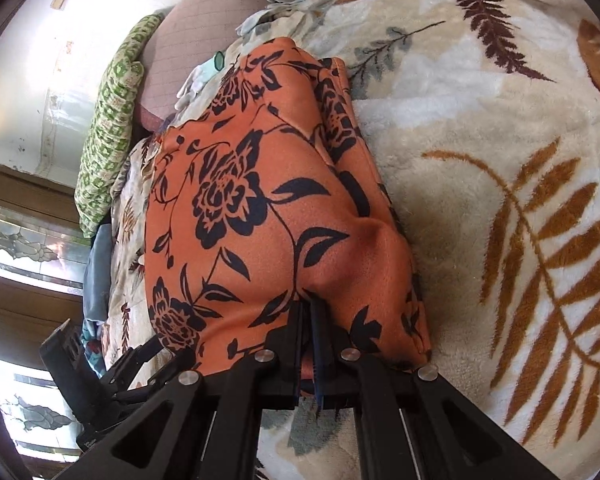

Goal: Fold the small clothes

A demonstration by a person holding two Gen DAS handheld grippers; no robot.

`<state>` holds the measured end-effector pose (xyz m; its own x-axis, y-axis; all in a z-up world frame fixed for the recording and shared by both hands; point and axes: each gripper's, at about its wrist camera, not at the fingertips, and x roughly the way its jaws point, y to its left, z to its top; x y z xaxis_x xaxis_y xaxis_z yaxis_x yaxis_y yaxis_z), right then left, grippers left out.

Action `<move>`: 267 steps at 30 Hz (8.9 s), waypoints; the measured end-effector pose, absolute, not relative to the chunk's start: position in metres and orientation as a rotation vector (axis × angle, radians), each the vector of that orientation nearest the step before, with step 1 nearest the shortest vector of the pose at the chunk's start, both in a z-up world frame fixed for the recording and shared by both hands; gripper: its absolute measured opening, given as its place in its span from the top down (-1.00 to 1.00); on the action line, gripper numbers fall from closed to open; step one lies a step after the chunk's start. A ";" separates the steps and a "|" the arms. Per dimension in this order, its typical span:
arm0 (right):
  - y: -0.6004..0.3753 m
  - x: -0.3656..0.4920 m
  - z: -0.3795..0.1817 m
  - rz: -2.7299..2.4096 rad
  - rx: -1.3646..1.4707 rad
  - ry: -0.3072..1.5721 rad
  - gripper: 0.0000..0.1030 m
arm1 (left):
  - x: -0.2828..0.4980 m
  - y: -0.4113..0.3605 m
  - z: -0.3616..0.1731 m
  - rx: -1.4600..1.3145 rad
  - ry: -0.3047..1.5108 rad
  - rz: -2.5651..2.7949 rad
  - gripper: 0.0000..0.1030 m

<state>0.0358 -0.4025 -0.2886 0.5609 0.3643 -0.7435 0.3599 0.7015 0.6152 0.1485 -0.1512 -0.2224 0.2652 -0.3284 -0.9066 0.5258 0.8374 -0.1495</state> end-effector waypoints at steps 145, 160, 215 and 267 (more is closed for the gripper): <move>-0.377 0.025 -0.193 -0.061 0.506 0.533 -0.39 | 0.167 -0.177 -0.091 -0.021 1.130 -0.265 -0.75; -0.376 0.020 -0.192 -0.097 0.457 0.544 -0.39 | 0.161 -0.188 -0.073 -0.055 1.130 -0.274 -0.75; -0.441 0.106 -0.292 0.012 0.883 0.938 -0.59 | 0.221 -0.168 -0.229 -0.164 1.348 -0.767 -0.75; -0.234 0.199 -0.209 0.198 0.422 0.727 0.44 | 0.268 -0.042 -0.172 0.057 0.914 -0.296 -0.46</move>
<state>0.1994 -0.2342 -0.2088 0.7334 0.3182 -0.6007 -0.0301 0.8980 0.4389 0.2681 -0.0421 -0.1718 0.5730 -0.2284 -0.7871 0.2766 0.9579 -0.0766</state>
